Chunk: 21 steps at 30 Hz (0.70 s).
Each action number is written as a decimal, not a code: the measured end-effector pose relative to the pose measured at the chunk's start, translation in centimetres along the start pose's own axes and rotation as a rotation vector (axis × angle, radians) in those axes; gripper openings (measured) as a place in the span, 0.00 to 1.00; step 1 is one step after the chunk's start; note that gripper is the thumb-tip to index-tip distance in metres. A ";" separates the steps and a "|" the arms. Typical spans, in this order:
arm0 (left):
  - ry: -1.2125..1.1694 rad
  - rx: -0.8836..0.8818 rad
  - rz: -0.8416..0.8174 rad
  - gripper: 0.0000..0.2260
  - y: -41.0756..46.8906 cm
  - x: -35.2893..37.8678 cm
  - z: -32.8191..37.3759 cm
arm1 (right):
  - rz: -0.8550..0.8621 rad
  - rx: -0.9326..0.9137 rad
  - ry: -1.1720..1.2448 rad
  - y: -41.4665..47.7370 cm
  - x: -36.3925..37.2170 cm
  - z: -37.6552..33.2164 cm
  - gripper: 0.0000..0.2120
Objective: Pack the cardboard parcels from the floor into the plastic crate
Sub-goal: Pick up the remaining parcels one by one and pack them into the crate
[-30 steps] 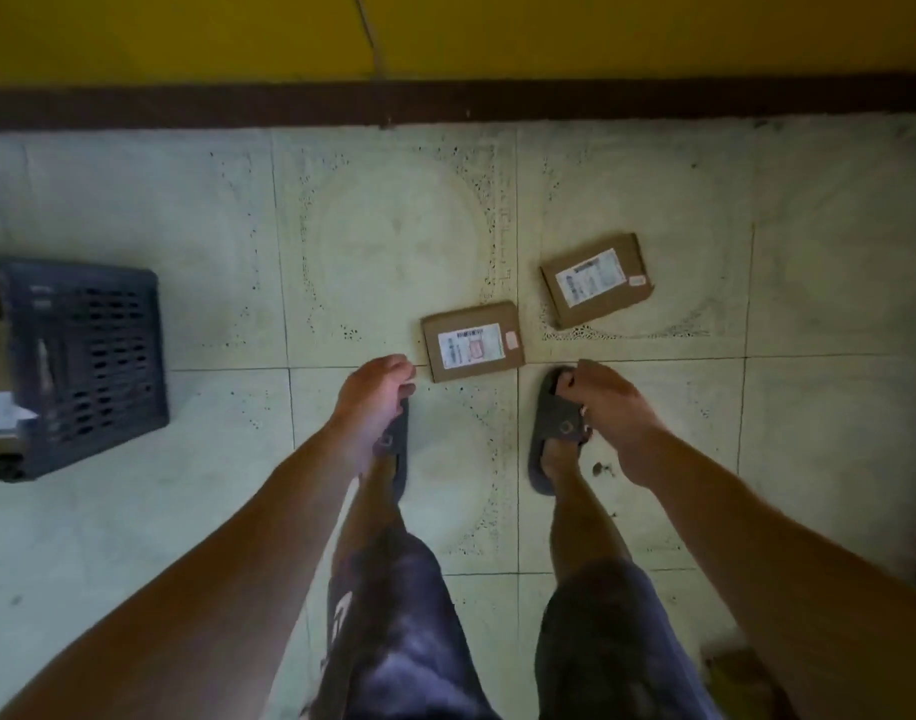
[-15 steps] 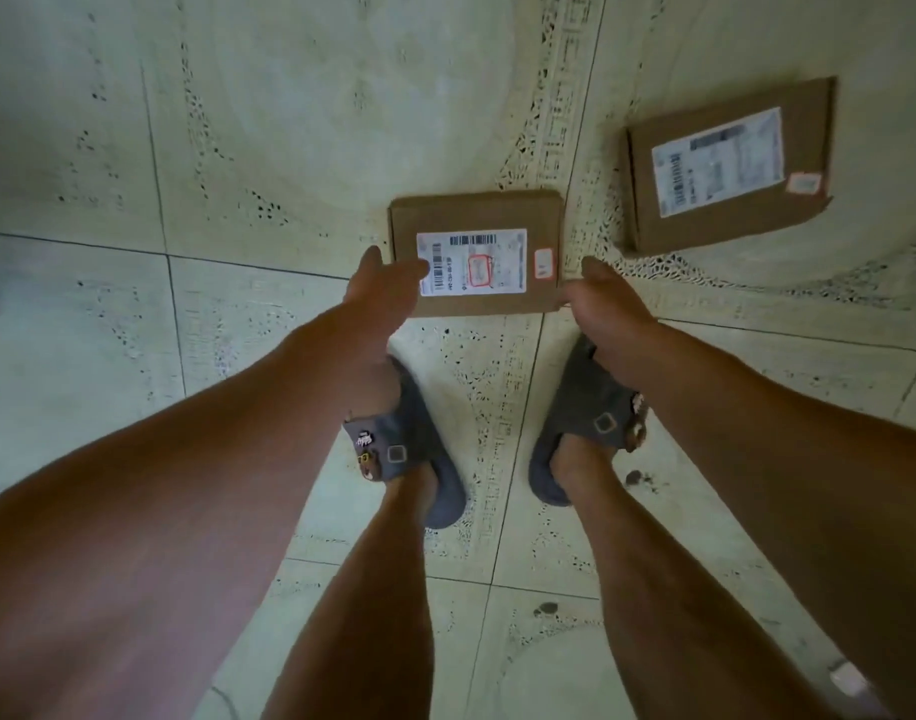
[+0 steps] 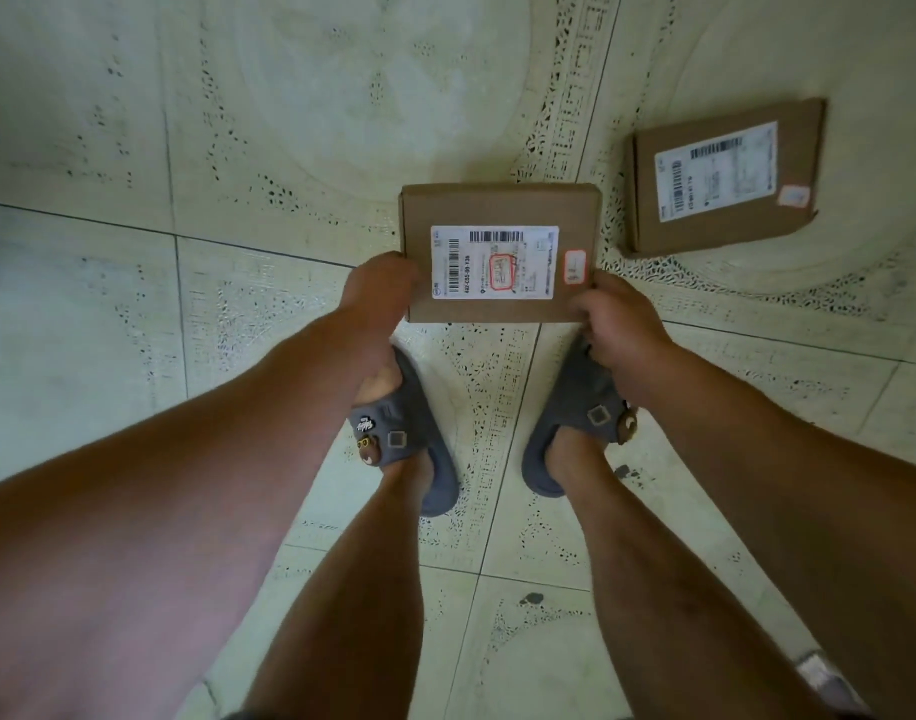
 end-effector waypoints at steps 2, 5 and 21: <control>-0.090 0.053 0.024 0.16 -3.9 -1.3 1.6 | -0.002 -0.021 0.022 -4.1 -1.2 -0.7 0.11; -0.155 0.114 0.064 0.14 -11.0 -4.0 5.1 | 0.013 -0.069 0.032 -11.6 -3.3 -2.2 0.15; -0.341 0.531 0.092 0.10 -48.5 -20.8 18.9 | -0.053 -0.459 0.048 -51.2 -11.1 -10.9 0.19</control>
Point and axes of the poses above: each hand's wrist, its own y-axis towards the middle knuckle, its own x-axis out of the palm, z = x × y, the point moved 10 cm from there along y, towards the middle knuckle, and after that the axes turned 10 degrees about x, right-handed, at the moved point
